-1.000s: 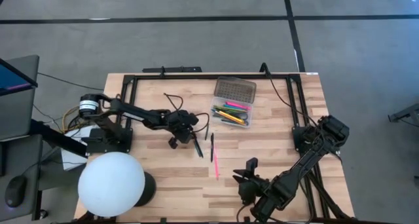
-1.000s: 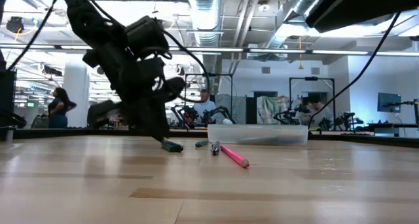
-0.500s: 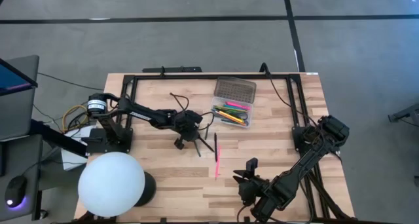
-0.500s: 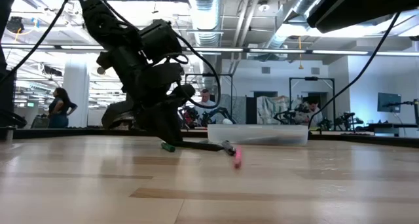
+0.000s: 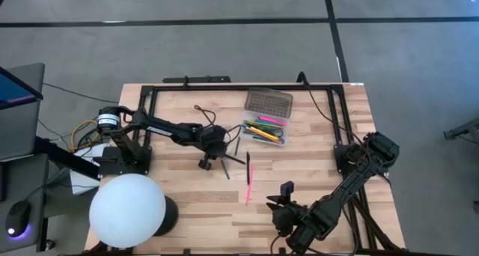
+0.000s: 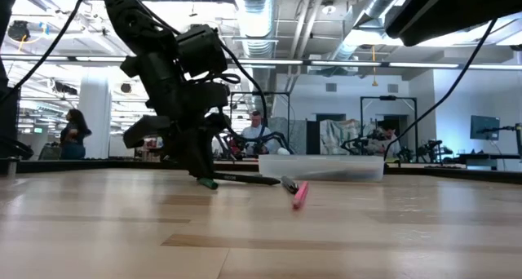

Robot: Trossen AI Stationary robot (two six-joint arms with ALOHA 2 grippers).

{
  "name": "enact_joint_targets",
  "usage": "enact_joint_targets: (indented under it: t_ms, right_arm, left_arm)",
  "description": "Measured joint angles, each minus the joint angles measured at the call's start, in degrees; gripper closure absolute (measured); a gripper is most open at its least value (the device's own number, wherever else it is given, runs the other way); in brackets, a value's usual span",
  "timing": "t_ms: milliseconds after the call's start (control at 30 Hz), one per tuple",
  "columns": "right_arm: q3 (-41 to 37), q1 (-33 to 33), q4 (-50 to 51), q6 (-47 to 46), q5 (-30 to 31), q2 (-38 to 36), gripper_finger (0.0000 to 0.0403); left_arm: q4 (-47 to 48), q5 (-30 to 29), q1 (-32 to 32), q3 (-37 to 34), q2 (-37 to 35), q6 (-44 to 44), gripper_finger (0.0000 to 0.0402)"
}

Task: Pick & place school supplies into a supply box
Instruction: Put the left black pen into the black supply box

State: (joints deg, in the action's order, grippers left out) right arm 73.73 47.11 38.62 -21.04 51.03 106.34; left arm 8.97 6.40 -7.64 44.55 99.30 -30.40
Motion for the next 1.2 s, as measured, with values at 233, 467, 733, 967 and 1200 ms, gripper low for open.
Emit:
enact_joint_targets:
  t_ms: [233, 467, 733, 967, 1200]
  right_arm:
    - [0.00, 0.00, -0.12, -0.02, -0.17, 0.02, 0.0301]
    - [0.00, 0.00, -0.12, -0.09, -0.57, 0.02, 0.0301]
    - [0.00, 0.00, -0.12, -0.11, -0.57, 0.02, 0.0301]
    - [0.00, 0.00, -0.12, -0.11, -0.55, 0.02, 0.0301]
    - [0.00, 0.00, -0.12, -0.11, -0.53, 0.02, 0.0301]
  left_arm:
    - [0.96, -0.18, -0.02, 0.90, 0.21, 4.64, 0.0321]
    - [1.36, -0.19, -0.02, 1.15, 0.25, 10.01, 0.0315]
    - [1.60, -1.58, 0.11, 1.17, 0.25, 10.26, 0.0322]
    - [1.62, -1.78, 0.13, 1.17, 0.23, 10.24, 0.0349]
    - [1.57, -1.97, 0.11, 1.17, 0.23, 10.22, 0.0353]
